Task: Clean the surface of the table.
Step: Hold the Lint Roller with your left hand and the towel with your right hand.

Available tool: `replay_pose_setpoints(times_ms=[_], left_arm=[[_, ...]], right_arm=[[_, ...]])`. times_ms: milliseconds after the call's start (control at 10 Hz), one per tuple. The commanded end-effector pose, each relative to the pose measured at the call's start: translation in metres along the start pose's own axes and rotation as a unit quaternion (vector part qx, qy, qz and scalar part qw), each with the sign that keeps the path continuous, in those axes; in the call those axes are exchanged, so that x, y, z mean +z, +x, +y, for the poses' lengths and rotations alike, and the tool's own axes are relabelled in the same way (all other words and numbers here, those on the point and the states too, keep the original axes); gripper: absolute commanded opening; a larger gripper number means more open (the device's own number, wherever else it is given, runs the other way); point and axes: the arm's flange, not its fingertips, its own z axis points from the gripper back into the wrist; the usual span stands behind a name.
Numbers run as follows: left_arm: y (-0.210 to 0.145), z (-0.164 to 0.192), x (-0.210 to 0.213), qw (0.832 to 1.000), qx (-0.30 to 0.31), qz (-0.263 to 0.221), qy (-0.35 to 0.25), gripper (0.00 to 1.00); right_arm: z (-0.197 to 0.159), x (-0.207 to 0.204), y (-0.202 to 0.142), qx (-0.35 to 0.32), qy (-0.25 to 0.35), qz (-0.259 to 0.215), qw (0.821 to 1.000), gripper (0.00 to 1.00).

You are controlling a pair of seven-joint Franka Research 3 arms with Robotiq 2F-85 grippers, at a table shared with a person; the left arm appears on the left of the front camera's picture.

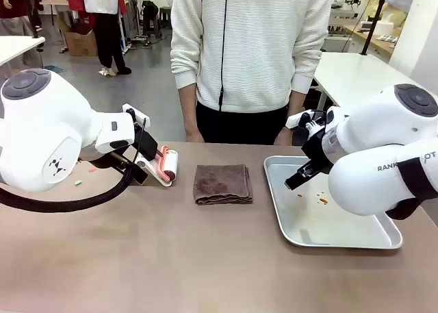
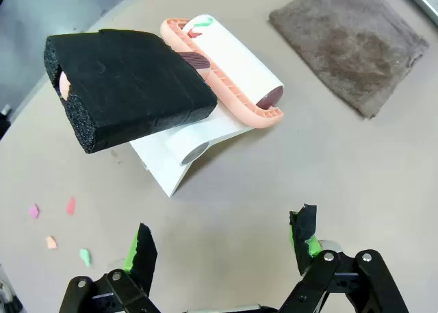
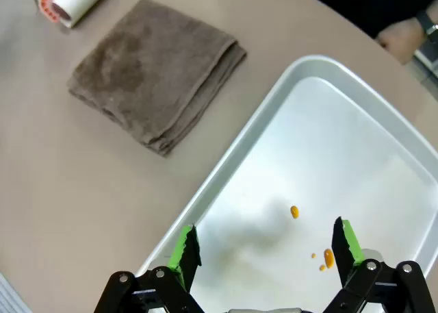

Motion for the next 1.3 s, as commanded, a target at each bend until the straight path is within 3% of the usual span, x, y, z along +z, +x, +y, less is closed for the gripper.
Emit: replay_pose_setpoints(times_ms=[0, 1200], left_arm=[[0.0001, 0.0, 0.0001, 1.0, 0.0, 0.0, 0.0, 1.0], [0.0, 0.0, 0.0, 1.0, 0.0, 0.0, 0.0, 1.0]], right_arm=[[0.0, 0.0, 0.0, 0.0, 0.0, 0.0, 1.0, 1.0], [0.0001, 0.0, 0.0, 0.0, 0.0, 0.0, 1.0, 1.0]])
